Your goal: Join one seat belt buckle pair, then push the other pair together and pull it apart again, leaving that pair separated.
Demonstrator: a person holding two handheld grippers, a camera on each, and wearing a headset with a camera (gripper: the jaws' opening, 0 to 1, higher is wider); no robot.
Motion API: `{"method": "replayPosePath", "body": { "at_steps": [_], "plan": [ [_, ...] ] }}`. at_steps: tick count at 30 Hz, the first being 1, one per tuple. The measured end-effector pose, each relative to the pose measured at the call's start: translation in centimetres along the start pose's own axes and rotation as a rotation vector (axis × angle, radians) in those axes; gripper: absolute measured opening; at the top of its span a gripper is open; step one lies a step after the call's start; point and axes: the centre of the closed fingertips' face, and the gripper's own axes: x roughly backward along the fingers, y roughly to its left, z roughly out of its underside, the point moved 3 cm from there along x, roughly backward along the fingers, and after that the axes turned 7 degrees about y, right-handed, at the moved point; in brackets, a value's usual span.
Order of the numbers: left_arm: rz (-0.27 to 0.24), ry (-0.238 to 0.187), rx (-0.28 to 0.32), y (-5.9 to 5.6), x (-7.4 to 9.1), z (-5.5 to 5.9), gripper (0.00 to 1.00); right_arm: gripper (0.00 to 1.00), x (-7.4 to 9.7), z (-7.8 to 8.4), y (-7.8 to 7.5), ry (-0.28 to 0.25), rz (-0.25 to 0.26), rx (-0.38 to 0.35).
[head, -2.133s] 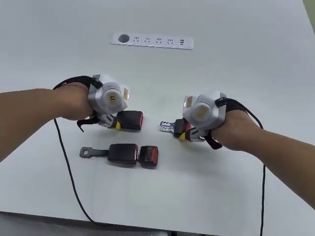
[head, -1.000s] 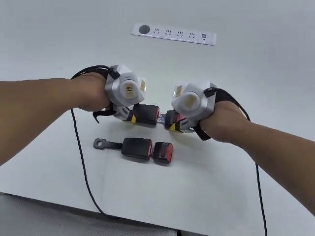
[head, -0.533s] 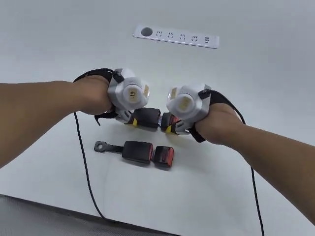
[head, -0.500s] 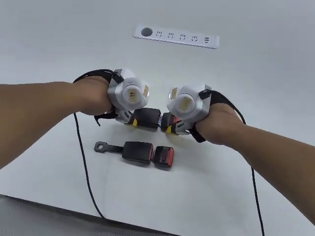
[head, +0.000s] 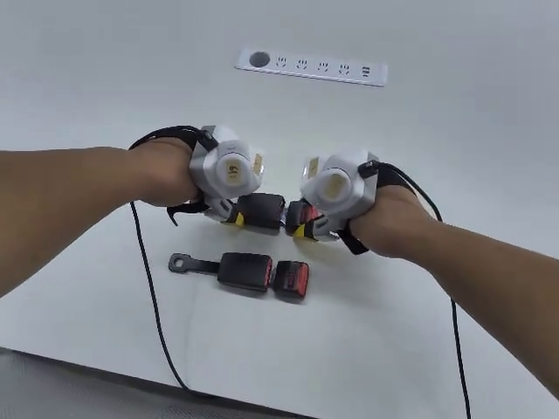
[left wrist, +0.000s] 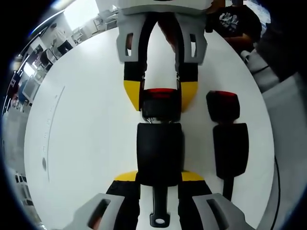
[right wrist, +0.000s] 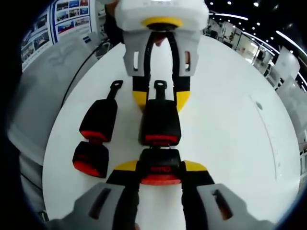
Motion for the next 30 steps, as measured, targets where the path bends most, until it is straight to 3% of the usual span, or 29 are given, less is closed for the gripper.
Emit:
{"method": "replayPosePath", "body": {
  "at_steps": [8, 14, 20, 24, 30],
  "plan": [
    [-0.003, -0.004, 0.004, 0.0, 0.1, 0.0, 0.3, 0.33, 0.2, 0.3, 0.0, -0.015, 0.002, 0.004],
    [-0.004, -0.016, 0.012, 0.0, 0.2, 0.2, 0.3, 0.33, 0.9, 1.6, 0.0, -0.015, 0.0, 0.002],
    [-0.004, 0.0, 0.006, -0.1, 0.2, 0.0, 0.3, 0.33, 1.1, 2.0, 0.2, 0.0, 0.007, 0.011],
    [-0.01, 0.014, -0.018, -0.2, 0.2, -0.2, 0.3, 0.33, 1.8, 3.3, 0.2, 0.009, 0.006, 0.008],
    [-0.005, 0.023, -0.009, 0.0, 0.2, -0.1, 0.3, 0.34, 3.2, 5.6, 0.3, 0.025, 0.011, -0.007]
  ]
}}
